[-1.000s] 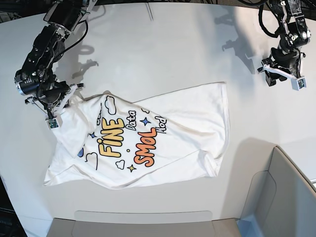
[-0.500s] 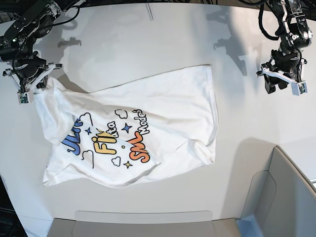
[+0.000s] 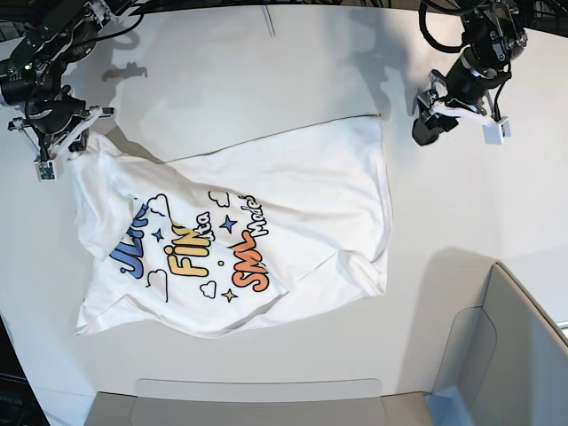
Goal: Layout the t-shirt on the table in an organized manner, then fold the t-shirt properly
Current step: 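Move the left gripper down to the t-shirt edge and grasp it, then stretch the t-shirt between both grippers and lay it flat, then grasp the t-shirt fabric near the print with the right gripper and pull, then drag the gathered fabric with the right gripper toward the collar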
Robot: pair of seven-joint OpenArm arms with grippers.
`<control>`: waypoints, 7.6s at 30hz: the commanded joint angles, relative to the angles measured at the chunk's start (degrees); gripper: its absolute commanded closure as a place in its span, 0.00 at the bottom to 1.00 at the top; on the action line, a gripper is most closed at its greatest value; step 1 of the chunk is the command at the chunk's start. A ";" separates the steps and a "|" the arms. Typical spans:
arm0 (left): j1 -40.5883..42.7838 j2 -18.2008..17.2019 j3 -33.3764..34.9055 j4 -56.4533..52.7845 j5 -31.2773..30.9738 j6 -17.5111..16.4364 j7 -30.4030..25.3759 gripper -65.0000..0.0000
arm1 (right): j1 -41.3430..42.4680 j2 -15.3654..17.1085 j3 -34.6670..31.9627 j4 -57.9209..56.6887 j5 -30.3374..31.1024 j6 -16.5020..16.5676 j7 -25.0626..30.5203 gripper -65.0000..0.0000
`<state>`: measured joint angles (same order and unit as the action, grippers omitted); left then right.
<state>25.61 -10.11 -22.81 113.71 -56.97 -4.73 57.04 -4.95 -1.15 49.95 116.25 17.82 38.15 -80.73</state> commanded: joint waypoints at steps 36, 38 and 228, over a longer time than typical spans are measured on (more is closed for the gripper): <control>-8.07 4.53 16.35 -12.92 9.37 2.67 2.96 0.82 | 0.95 1.98 -1.91 1.25 1.12 0.84 0.73 1.00; -8.07 4.53 16.08 -12.92 9.37 2.67 3.84 0.95 | 2.01 3.21 -1.73 1.25 1.21 1.10 0.73 1.00; -16.24 2.42 -6.42 -22.06 16.40 2.49 19.49 1.00 | 2.62 8.49 -80.68 -1.39 -14.09 1.85 0.73 0.60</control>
<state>8.78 -7.75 -29.10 91.81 -44.12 -3.03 74.98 -3.16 7.51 -30.79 114.02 3.53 39.33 -80.16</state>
